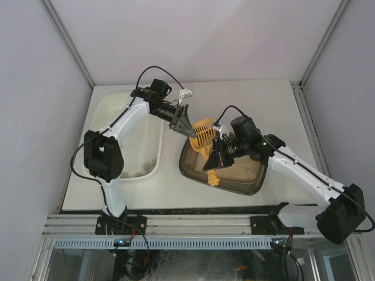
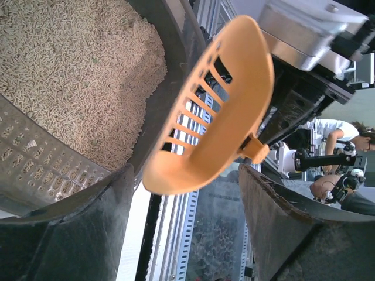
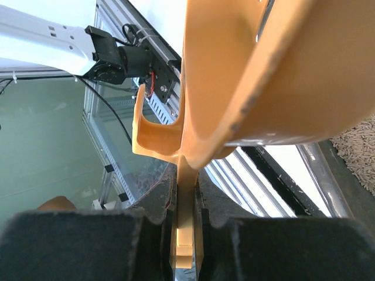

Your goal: Clean the litter box

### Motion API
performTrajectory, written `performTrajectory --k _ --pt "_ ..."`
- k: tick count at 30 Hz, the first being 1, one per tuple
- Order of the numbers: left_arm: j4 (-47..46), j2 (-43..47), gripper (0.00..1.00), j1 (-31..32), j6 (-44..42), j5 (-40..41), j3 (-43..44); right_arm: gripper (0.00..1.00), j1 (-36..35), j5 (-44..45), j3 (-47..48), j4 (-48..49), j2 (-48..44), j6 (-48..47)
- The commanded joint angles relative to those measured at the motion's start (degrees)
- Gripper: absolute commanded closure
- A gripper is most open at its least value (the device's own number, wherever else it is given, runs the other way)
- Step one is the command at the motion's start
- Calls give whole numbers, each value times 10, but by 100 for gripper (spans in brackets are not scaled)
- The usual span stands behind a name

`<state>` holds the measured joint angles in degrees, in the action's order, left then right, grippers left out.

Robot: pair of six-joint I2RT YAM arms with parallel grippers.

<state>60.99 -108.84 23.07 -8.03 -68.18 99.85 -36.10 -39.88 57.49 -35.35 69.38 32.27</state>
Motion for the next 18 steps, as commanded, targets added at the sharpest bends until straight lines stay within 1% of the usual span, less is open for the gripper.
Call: performTrajectory --k 1,3,4,5,7,9,11,12,15,16,18 --pt "-24 -11 25 10 11 -10 22 100 -9 -11 23 42 -7 6" --pt "-27 -14 26 13 12 -2 20 100 -13 -12 22 44 -8 8" --pt "-27 -16 29 13 13 -4 22 100 -14 -14 23 44 -6 9" --pt "-28 -18 36 13 15 -10 23 100 -16 -15 23 42 -3 9" --pt "-29 -23 53 13 22 -19 31 100 -25 -19 23 39 8 7" --pt "-28 -29 73 14 34 -28 42 100 -31 -19 23 36 15 4" --pt "-33 -35 91 14 53 -45 48 100 -33 -16 19 36 17 5" --pt "-38 -36 98 14 64 -52 49 95 -31 -14 15 41 13 8" --pt "-60 -34 100 14 93 -63 39 77 -22 0 -17 73 -15 30" --pt "-78 -29 100 14 111 -63 29 72 -20 7 -34 92 -32 44" --pt "-138 -12 100 13 158 -60 0 64 -18 22 -75 142 -68 81"
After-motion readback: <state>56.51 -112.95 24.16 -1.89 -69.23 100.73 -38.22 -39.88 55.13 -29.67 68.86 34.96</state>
